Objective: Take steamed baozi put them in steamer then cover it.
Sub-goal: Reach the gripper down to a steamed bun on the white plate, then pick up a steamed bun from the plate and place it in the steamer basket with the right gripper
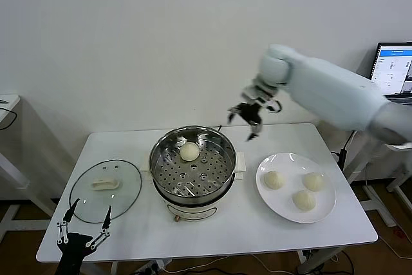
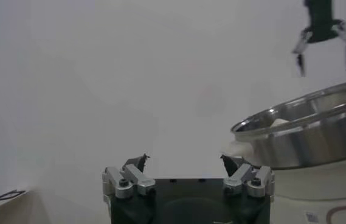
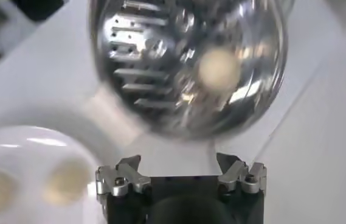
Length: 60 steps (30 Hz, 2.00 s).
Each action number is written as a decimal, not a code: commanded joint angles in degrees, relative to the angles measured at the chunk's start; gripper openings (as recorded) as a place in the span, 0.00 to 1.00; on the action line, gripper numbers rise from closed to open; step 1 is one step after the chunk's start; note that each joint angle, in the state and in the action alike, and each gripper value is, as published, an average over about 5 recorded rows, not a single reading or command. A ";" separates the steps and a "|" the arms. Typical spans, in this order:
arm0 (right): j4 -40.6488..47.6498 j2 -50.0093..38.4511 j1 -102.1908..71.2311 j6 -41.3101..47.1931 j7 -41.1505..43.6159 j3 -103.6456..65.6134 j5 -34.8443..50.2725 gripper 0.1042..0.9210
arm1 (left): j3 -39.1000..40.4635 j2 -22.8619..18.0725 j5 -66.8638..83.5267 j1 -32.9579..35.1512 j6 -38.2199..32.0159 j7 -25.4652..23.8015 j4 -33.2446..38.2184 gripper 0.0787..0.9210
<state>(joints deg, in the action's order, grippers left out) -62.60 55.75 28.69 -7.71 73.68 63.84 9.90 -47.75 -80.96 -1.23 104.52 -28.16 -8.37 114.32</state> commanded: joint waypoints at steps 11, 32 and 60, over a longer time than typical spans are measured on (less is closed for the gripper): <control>1.58 -10.03 -13.95 12.86 -11.70 5.28 4.02 0.88 | -0.30 -0.22 -0.79 0.14 -0.42 0.03 -0.67 0.88; 5.85 -6.11 -19.53 12.07 -16.37 1.52 -0.32 0.88 | 0.02 -0.71 -1.21 0.82 -0.95 0.44 -1.15 0.88; -0.69 -6.19 -5.22 10.18 -10.14 3.34 0.62 0.72 | -0.22 -0.15 -1.24 0.13 -0.69 1.16 -1.13 0.88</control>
<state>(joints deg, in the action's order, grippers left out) -59.83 49.09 12.84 3.62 57.52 65.89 8.82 -47.98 -81.20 -2.48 104.73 -28.96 -7.29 112.97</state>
